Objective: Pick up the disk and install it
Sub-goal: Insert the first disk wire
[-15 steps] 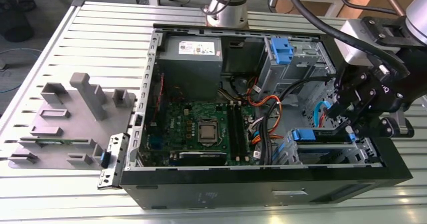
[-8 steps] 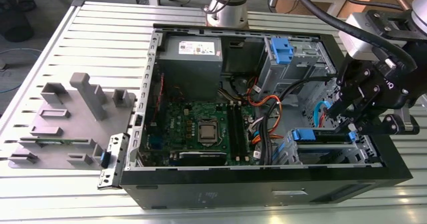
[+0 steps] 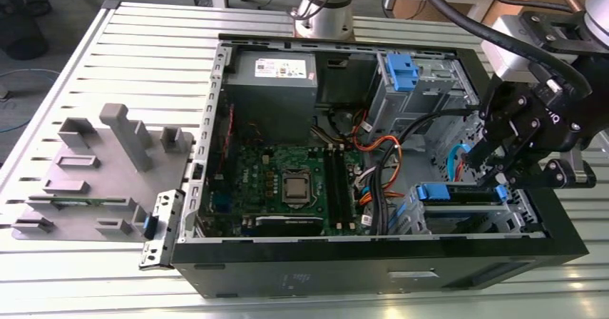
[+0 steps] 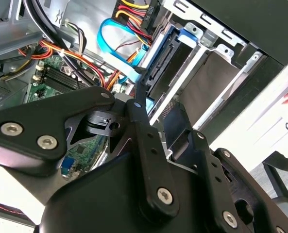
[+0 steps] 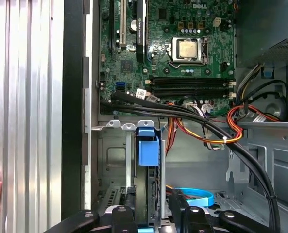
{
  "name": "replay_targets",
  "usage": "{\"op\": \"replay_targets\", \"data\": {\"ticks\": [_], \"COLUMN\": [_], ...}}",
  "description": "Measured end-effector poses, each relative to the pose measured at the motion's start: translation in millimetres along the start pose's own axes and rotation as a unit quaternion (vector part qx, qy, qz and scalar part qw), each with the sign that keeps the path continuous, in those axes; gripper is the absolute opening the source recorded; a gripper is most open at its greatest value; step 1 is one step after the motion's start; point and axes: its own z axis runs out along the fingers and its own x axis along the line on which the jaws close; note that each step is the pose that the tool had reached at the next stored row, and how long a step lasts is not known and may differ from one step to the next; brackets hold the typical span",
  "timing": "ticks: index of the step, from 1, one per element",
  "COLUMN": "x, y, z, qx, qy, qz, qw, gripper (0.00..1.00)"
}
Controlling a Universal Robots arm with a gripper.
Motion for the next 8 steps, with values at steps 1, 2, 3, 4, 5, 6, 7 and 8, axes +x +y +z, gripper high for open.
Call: {"op": "replay_targets", "data": {"ticks": [1,2,3,4,5,6,7,8], "x": [-0.5,-1.0,-1.8,-2.3,-2.8,-3.4,-3.9,-4.3], "y": [0.0,0.0,0.1,0.1,0.1,0.1,0.1,0.1], "z": [0.0,0.1,0.1,0.1,0.1,0.2,0.2,0.3], "qx": [0.0,0.0,0.0,0.0,0.0,0.0,0.0,0.0], "qy": [0.0,0.0,0.0,0.0,0.0,0.0,0.0,0.0001], "qz": [0.0,0.0,0.0,0.0,0.0,0.0,0.0,0.0], "qw": [1.0,1.0,1.0,1.0,1.0,1.0,1.0,1.0], "gripper": [0.42,0.42,0.42,0.42,0.42,0.42,0.42,0.42]}}
